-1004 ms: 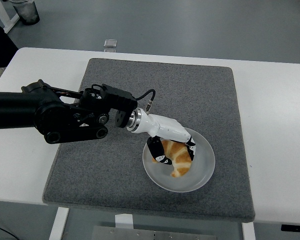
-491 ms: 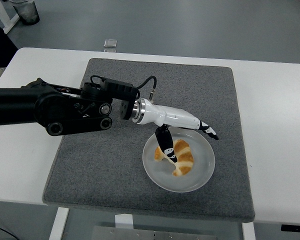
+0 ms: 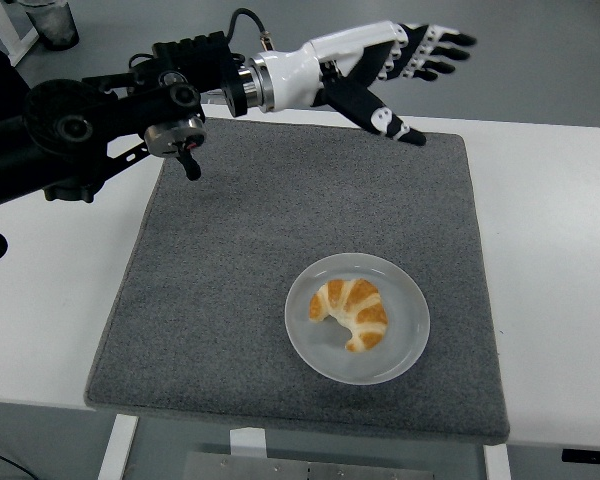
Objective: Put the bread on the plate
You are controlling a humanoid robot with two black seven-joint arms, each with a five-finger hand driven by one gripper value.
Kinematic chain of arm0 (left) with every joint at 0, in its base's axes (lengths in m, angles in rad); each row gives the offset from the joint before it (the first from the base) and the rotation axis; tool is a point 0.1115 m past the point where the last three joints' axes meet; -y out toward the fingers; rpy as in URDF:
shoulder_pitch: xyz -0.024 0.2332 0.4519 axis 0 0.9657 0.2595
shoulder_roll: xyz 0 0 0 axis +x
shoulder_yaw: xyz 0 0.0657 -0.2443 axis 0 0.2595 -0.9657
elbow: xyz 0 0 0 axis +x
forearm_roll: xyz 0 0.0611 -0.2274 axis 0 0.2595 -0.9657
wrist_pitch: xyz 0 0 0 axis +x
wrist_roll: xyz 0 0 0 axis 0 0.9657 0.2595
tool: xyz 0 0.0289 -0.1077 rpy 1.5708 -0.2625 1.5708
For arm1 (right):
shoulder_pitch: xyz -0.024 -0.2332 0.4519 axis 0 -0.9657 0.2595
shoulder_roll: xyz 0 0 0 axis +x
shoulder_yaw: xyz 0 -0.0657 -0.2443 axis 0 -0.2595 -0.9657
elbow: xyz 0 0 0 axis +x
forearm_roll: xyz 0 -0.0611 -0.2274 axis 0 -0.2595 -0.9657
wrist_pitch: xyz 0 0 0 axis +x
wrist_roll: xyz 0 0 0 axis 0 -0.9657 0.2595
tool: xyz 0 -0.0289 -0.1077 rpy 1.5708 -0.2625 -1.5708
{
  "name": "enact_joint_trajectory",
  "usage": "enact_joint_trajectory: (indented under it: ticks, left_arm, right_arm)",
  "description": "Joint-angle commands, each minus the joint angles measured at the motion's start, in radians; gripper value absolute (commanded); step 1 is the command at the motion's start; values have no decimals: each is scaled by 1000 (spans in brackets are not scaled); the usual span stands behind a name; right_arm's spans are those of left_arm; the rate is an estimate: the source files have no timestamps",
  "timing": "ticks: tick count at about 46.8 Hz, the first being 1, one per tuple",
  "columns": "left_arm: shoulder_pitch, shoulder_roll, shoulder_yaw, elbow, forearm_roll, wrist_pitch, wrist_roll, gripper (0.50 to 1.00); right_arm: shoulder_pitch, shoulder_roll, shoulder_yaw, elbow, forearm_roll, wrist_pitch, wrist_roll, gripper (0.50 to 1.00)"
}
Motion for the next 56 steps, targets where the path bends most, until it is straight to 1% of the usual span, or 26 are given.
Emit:
enact_joint_trajectory:
  ticks: [1, 4, 9, 13, 20, 26, 35, 40, 42, 47, 52, 56]
  left_arm:
    - [5, 7, -21, 62, -138, 1, 1, 999]
    - [5, 8, -30, 121, -247, 6, 1, 999]
    - [8, 8, -32, 213, -405, 46, 3, 999]
    - [34, 8, -38, 263, -482, 69, 4, 999]
    - [103, 19, -91, 331, -591, 70, 21, 996]
    - [187, 18, -176, 371, -632, 69, 49, 999]
    - [323, 5, -371, 394, -646, 70, 78, 999]
    - [392, 2, -475, 403, -659, 70, 78, 999]
    - [414, -12, -499, 406, -672, 70, 78, 999]
    - [432, -54, -510, 431, -705, 66, 78, 999]
    - [439, -79, -510, 451, -732, 61, 78, 999]
    - [439, -84, -513, 448, -744, 58, 78, 999]
  right_arm:
    - [0, 0, 0, 0, 0, 0, 0, 952]
    - [0, 0, 0, 0, 0, 0, 0, 952]
    - [0, 0, 0, 0, 0, 0, 0, 952]
    - [0, 0, 0, 0, 0, 0, 0, 952]
    - [0, 0, 0, 0, 0, 0, 0, 954]
    - [0, 0, 0, 0, 0, 0, 0, 952]
    - [0, 0, 0, 0, 0, 0, 0, 952]
    - [0, 0, -2, 0, 0, 0, 0, 952]
    - [0, 0, 2, 0, 0, 0, 0, 952]
    - [-2, 0, -2, 2, -2, 2, 0, 952]
    - [-2, 0, -2, 2, -5, 0, 0, 952]
    - [0, 0, -2, 0, -5, 0, 0, 952]
